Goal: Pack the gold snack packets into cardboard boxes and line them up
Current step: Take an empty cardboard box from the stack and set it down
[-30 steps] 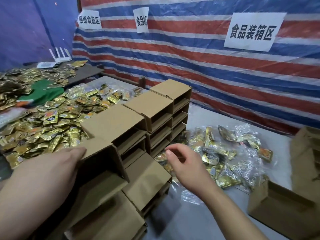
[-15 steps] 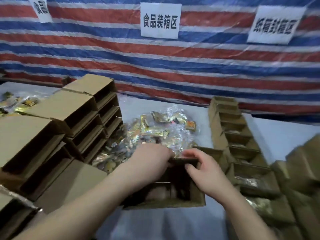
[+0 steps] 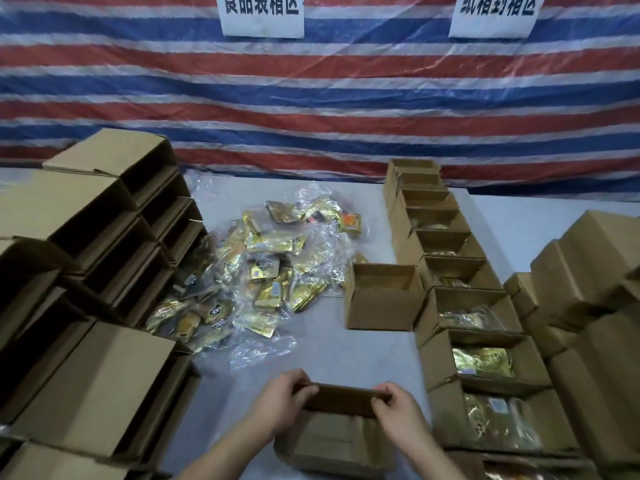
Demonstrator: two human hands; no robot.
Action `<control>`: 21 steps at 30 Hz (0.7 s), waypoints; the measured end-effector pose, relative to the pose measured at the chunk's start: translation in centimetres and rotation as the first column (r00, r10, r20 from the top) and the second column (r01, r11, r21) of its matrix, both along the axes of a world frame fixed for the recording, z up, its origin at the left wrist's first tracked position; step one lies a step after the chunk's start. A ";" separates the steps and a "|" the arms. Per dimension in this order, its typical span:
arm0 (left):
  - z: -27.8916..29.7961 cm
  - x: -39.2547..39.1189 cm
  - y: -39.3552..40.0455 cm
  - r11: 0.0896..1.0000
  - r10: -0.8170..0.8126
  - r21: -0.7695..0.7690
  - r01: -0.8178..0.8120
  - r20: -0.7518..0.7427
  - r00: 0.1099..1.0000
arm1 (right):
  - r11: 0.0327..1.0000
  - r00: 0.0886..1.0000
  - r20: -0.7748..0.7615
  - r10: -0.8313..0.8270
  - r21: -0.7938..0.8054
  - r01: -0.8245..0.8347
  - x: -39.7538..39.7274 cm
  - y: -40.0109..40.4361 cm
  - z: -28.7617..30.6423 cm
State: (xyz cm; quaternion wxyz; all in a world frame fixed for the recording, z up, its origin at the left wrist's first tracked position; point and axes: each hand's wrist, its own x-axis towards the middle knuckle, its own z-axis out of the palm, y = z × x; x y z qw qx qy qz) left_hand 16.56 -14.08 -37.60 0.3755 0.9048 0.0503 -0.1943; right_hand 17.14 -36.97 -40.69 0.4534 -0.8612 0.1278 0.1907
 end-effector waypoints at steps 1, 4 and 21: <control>-0.9 -0.4 0.2 1.000 0.023 -0.011 -0.022 0.006 1.000 | 0.999 0.999 -0.025 -0.048 0.011 0.049 -0.3 0.4 -0.8; -2.8 -1.2 0.7 0.998 0.066 -0.027 -0.065 0.035 0.997 | 0.988 0.987 -0.054 -0.151 0.007 0.152 -1.1 2.1 -2.2; -4.3 -2.5 1.7 0.994 0.095 0.028 -0.102 0.183 0.978 | 0.989 0.990 -0.019 -0.138 -0.062 0.136 -1.5 3.6 -1.7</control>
